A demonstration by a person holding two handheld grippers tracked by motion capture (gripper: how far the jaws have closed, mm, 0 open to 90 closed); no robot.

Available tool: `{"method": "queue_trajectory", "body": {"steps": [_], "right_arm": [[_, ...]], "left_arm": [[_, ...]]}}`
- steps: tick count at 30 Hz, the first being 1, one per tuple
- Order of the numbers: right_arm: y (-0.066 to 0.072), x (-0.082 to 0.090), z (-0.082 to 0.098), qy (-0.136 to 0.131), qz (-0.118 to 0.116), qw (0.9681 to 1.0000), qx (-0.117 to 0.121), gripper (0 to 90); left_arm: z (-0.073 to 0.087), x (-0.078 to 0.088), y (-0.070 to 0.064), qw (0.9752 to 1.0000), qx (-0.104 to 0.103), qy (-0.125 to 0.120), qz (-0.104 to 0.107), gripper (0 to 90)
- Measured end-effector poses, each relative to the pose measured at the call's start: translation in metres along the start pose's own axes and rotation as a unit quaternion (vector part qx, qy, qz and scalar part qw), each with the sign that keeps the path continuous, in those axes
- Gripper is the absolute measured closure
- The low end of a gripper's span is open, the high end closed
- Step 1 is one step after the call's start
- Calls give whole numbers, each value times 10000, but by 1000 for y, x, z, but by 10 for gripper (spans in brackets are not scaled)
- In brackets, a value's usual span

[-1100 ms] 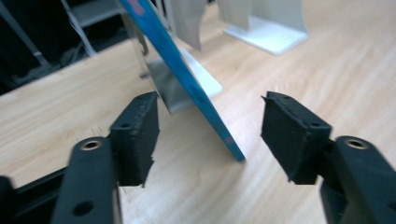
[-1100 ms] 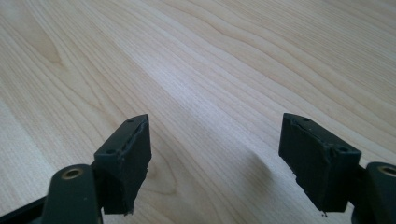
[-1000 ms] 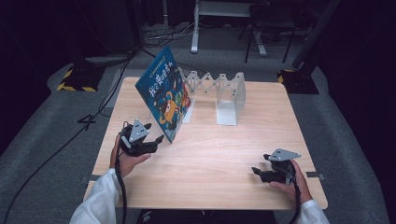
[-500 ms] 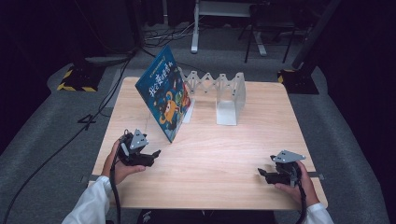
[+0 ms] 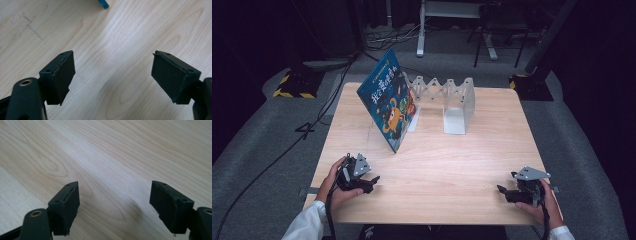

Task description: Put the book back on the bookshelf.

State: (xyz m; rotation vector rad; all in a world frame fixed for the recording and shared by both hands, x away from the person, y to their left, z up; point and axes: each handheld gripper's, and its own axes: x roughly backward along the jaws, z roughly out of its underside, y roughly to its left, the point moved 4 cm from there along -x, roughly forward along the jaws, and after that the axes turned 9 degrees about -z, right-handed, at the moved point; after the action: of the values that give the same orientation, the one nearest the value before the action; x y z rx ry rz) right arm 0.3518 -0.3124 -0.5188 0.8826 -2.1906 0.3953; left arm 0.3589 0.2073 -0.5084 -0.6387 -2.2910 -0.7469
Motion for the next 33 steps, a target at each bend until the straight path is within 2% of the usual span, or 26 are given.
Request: {"method": "queue_trajectory", "body": {"steps": [9, 11, 13, 15, 17, 19, 22, 23, 24, 27, 29, 32, 33], "right_arm": [[-6, 9, 15, -22, 38, 9999, -110, 242], [-7, 12, 20, -77, 14, 9998, -196, 238], [-8, 14, 23, -112, 12, 9997, -227, 233], [-9, 15, 26, -149, -19, 9994, -305, 233], [-9, 16, 27, -168, -40, 9993, -329, 231], [-11, 18, 31, -235, -69, 9989, -412, 230], [-12, 19, 34, -296, -123, 9981, -531, 222], [-12, 19, 35, -314, -123, 9978, -562, 219], [-13, 19, 36, -330, -134, 9977, -568, 219], [-13, 19, 38, -395, -152, 9971, -627, 217], [-14, 19, 39, -451, -124, 9968, -641, 213], [-14, 19, 39, -463, -109, 9968, -645, 210], [-14, 19, 39, -457, -112, 9967, -667, 211]], "left_arm": [[14, 2, -6, 10000, 21, 50, 78, 183], [20, 2, -8, 9997, 137, -17, 205, 183], [23, 3, -8, 9997, 105, -5, 199, 183], [26, 3, -8, 9994, 215, -39, 275, 183], [28, 4, -8, 9993, 228, -46, 307, 183], [31, 5, -7, 9989, 328, -73, 313, 183], [38, 6, -3, 9973, 603, -100, 399, 183], [38, 6, -3, 9973, 603, -100, 399, 183], [42, 6, -1, 9960, 767, -119, 445, 183], [45, 7, 1, 9951, 864, -138, 457, 182], [49, 8, 3, 9930, 1061, -96, 501, 182], [50, 8, 4, 9923, 1117, -61, 533, 183], [52, 9, 5, 9913, 1187, -37, 572, 183]]}}
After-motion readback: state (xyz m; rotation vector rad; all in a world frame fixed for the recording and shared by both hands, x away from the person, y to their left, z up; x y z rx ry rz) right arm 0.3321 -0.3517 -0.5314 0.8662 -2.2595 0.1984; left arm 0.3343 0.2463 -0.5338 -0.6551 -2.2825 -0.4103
